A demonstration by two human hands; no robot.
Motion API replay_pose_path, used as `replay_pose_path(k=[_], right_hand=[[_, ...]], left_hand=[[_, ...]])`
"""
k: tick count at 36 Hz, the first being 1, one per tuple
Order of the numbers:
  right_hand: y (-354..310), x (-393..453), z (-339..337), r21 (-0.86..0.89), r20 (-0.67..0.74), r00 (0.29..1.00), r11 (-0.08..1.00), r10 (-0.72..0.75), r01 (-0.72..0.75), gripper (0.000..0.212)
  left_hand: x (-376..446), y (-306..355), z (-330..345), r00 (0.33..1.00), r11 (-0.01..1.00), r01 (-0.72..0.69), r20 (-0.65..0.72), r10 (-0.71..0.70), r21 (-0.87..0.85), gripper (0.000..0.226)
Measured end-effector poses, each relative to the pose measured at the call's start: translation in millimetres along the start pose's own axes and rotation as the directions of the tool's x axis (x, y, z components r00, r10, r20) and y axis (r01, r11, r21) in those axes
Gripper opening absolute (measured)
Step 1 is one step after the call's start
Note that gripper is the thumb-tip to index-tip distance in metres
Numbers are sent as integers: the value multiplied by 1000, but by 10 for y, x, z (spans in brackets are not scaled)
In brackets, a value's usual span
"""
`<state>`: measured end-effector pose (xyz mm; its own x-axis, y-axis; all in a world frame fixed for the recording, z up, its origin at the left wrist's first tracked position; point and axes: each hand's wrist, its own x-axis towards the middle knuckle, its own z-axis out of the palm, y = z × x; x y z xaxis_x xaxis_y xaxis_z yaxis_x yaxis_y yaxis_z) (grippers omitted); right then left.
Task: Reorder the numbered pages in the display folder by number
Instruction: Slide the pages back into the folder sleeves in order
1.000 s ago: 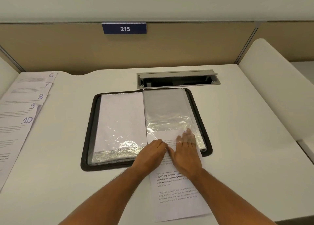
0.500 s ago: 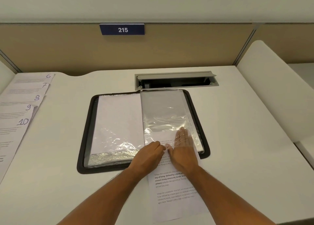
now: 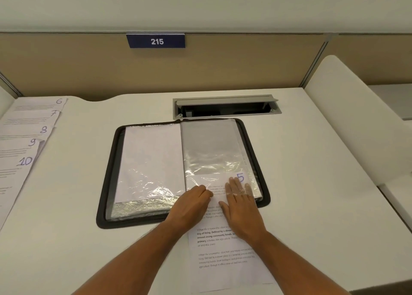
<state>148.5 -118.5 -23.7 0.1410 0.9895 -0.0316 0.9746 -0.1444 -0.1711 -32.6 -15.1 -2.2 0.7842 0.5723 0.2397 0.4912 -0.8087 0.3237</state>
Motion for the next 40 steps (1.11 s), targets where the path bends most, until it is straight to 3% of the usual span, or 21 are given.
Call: replay_pose_path(k=[5,8,21,29,34,36,40], right_hand=[[-58,-132,-19,22,18,975,975,-221,221,60],[-57,-173,48,24,53,963,964,-266,265,59],[-118,105,-65,75,112,968,974,-223,216,64],[-97,313,-76,12,123,983,991,-136,136,67],[-120,236,-47,45,101,986,991,-134,130,71],[-109,138,-20,24,49,990,991,-133,132,67],[-81,-124,26,12,-194,963,981,-189,195,49]], left_hand=[[-3,14,-7,1000,1000,15,23,-15,-14,21],[-13,10,8,1000,1000,2,31,-2,-21,23],[-58,17,-2,998,1000,-4,62,4,4,27],[-39,32,-1,998,999,25,48,-27,44,6],[-35,55,20,999,998,40,20,-41,47,10],[-33,60,30,999,998,42,19,-43,56,13],[-34,66,37,998,997,56,17,-58,56,20]])
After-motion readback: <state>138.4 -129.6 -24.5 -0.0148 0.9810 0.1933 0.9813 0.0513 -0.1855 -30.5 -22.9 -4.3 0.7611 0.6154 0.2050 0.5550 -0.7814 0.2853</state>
